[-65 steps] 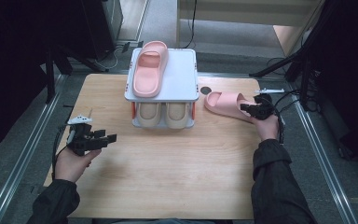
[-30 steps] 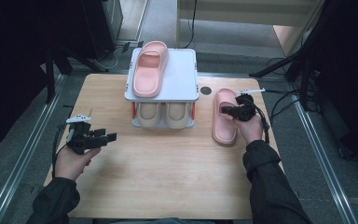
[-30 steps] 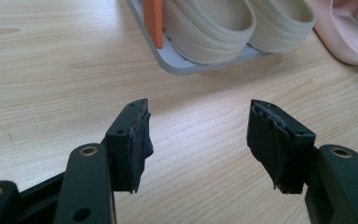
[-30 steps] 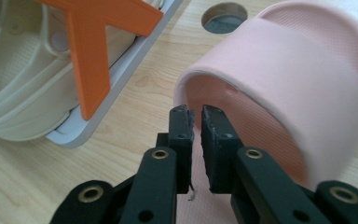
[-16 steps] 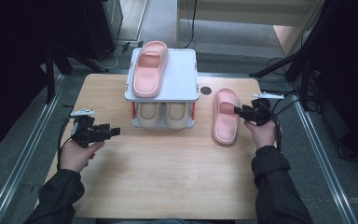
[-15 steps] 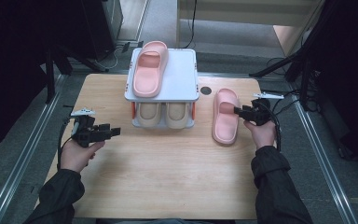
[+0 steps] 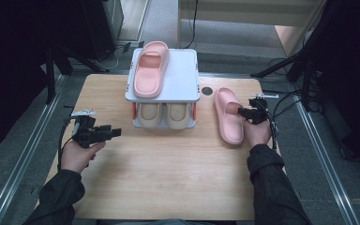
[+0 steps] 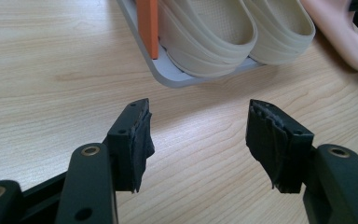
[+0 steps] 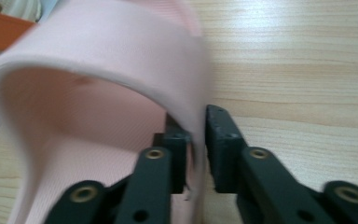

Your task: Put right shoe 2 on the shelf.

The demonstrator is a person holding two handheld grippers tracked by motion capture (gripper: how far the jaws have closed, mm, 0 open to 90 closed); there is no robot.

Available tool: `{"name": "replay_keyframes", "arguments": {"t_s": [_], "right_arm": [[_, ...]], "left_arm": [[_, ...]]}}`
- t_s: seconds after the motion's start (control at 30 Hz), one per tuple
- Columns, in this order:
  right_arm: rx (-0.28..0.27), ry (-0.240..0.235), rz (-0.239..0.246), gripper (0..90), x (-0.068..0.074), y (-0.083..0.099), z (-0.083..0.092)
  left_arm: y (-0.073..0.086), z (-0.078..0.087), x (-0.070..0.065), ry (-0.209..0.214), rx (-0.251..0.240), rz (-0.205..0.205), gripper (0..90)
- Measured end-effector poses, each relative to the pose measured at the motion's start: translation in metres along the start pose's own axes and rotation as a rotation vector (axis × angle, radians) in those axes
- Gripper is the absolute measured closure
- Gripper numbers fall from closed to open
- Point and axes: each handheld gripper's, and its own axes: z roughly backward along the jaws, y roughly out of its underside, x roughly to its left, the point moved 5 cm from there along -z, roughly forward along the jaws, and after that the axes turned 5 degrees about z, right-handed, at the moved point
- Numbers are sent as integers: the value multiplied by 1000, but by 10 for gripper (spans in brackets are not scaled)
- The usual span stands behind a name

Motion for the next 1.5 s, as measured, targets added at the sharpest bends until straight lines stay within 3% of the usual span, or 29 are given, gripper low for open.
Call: {"name": "replay_keyframes", "arguments": {"t_s": [0.1,0.2,0.3,0.43,0.6,0.77,0.97,1.13,1.4,1.5], "right_arm": [[-3,-40,-48,827,-1,-4,4],[13,17,-15,847,0,-14,11],[-13,-2,-51,845,2,-35,24],[-51,9,-12,845,11,-70,46],[-85,2,14,834,32,-109,65],[-91,-9,47,829,66,-144,72],[-71,-30,79,821,112,-174,60],[-24,-16,75,816,140,-182,40],[8,27,80,791,165,-193,23],[5,8,80,738,172,-194,22]], "left_arm": [[0,0,0,4,1,2,405],[-1,1,-1,9,-3,3,405],[-2,3,0,13,-12,11,406],[-1,2,1,5,1,6,403],[0,1,1,11,9,4,402],[-1,3,2,23,5,5,402],[-3,4,4,46,0,9,402],[-2,3,1,63,10,-6,402],[-3,2,-2,71,18,-20,402],[-3,2,-2,73,19,-21,402]]}}
